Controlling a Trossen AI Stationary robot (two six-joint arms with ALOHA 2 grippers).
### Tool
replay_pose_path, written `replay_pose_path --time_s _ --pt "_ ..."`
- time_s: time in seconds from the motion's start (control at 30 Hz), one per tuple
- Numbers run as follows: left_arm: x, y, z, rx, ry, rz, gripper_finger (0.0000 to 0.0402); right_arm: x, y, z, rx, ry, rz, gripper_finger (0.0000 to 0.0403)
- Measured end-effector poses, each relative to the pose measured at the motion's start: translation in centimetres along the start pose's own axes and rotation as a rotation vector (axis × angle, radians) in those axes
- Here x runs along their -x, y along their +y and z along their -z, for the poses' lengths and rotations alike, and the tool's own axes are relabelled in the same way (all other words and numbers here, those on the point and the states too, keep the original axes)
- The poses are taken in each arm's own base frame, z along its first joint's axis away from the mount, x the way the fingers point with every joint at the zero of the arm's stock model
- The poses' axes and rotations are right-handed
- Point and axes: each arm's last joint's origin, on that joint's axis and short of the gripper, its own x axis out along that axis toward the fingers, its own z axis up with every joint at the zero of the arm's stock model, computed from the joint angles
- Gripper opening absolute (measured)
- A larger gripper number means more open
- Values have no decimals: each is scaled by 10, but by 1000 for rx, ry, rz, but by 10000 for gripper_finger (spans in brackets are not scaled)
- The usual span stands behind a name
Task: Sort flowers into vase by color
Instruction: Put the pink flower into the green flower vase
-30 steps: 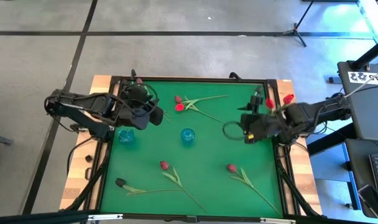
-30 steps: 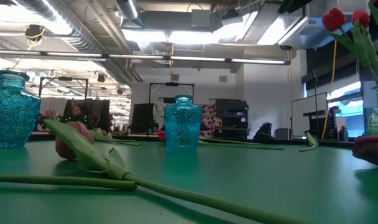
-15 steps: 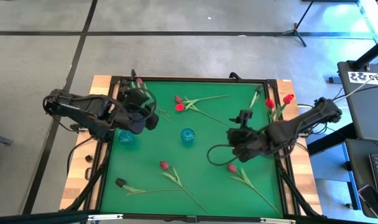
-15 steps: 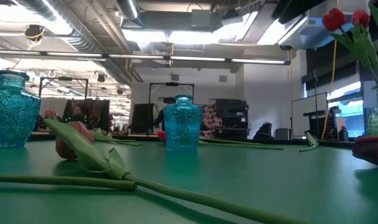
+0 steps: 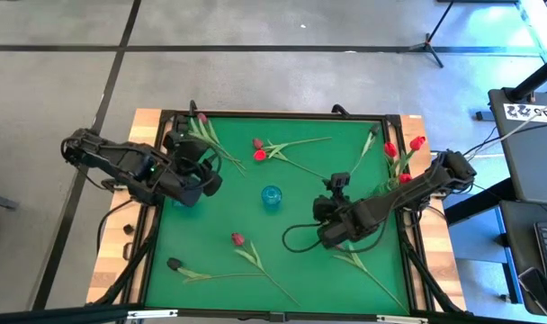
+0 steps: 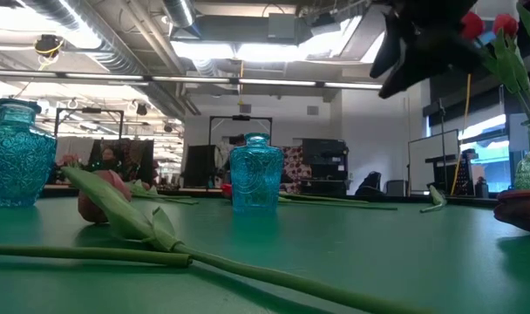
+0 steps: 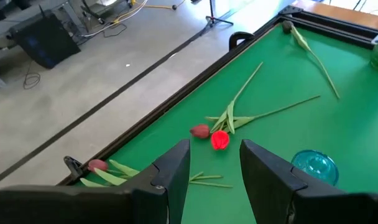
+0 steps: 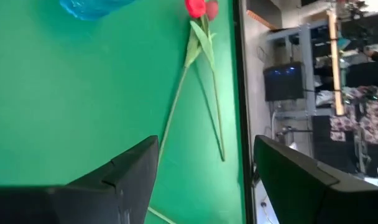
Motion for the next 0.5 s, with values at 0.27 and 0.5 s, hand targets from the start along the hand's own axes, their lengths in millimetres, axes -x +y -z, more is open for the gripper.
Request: replay_pose_path --time_s 0.27,0.5 --pt "2 1 1 10 -12 -12 137 -30 -21 -3 -114 98 46 264" --pt "2 1 1 45 -25 -20 137 -38 -59 -2 -185 109 -122 264"
